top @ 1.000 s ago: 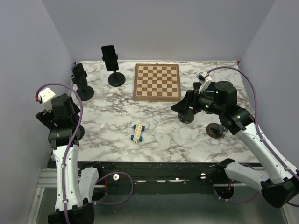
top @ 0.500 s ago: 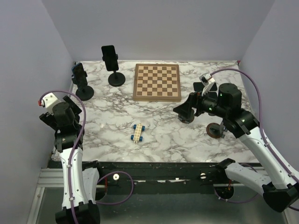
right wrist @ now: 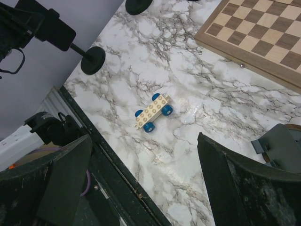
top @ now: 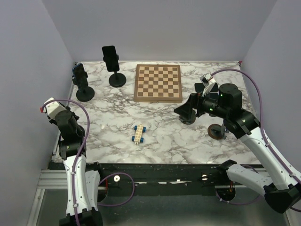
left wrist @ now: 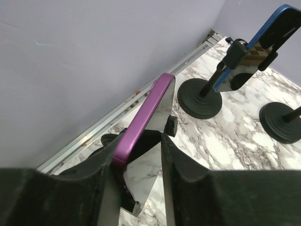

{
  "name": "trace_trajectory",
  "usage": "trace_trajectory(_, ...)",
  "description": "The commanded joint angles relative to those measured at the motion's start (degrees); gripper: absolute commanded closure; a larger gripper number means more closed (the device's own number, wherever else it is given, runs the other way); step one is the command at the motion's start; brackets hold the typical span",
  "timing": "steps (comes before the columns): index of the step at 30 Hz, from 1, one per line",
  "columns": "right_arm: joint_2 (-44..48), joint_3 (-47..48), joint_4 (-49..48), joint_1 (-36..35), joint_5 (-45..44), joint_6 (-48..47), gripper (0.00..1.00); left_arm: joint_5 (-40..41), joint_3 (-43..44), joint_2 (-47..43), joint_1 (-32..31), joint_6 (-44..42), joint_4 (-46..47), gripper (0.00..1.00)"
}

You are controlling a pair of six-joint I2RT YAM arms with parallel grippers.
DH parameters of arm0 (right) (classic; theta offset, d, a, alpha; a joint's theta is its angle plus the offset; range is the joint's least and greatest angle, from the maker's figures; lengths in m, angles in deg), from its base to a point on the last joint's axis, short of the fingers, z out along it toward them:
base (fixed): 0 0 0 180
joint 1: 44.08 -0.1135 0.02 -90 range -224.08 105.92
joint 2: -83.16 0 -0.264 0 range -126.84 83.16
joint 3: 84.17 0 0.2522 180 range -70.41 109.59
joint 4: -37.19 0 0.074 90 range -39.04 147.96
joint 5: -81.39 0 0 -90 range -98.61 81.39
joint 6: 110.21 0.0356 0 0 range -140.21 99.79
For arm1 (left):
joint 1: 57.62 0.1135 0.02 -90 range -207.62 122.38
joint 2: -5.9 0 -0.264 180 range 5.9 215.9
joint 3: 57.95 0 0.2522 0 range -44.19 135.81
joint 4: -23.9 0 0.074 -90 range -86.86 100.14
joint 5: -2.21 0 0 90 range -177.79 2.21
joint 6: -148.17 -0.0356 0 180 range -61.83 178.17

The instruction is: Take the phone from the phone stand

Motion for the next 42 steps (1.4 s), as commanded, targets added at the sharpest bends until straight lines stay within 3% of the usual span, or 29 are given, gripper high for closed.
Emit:
trace_trajectory(1, 0.00, 0.85, -1.42, -0.29, -0.08, 0.68, 0.00, -2.45, 1.24, 0.08, 0.30, -0.01, 0.93, 0.63)
trace_trajectory(8, -0.60, 0.66, -1.46, -0.31, -0.40, 1.38, 0.00, -9.03, 2.50, -0.30, 0.27, 0.95, -0.30, 0.84)
trace_trajectory(15, -2.90, 0.49, -1.37, -0.25, -0.77, 1.13, 0.00, -23.78, 3.30, -0.49, 0.27, 2.33, -0.07, 0.99)
trace_trajectory(22, -5.01, 0.37, -2.67, -0.27, 0.45, 2.00, 0.00, -49.17, 3.56, 2.76, -0.28, 4.39, 2.97, 1.00)
trace_trajectory(26, -5.57, -0.37, -4.59, -0.83, 1.53, 2.88, 0.00, -57.83, 2.96, 4.21, -2.55, 4.19, 5.38, 1.00)
trace_trajectory(34, -10.06, 1.77, -3.42, -7.28, -5.23, 3.12, 0.00, -63.20, 4.75, 9.08, -11.56, 0.49, 2.15, 1.00)
trace_trajectory(42, -17.90, 7.28, -3.76, -20.25, -15.70, 4.09, 0.00, -69.38, 4.54, 10.64, -13.79, 1.35, 4.28, 1.00)
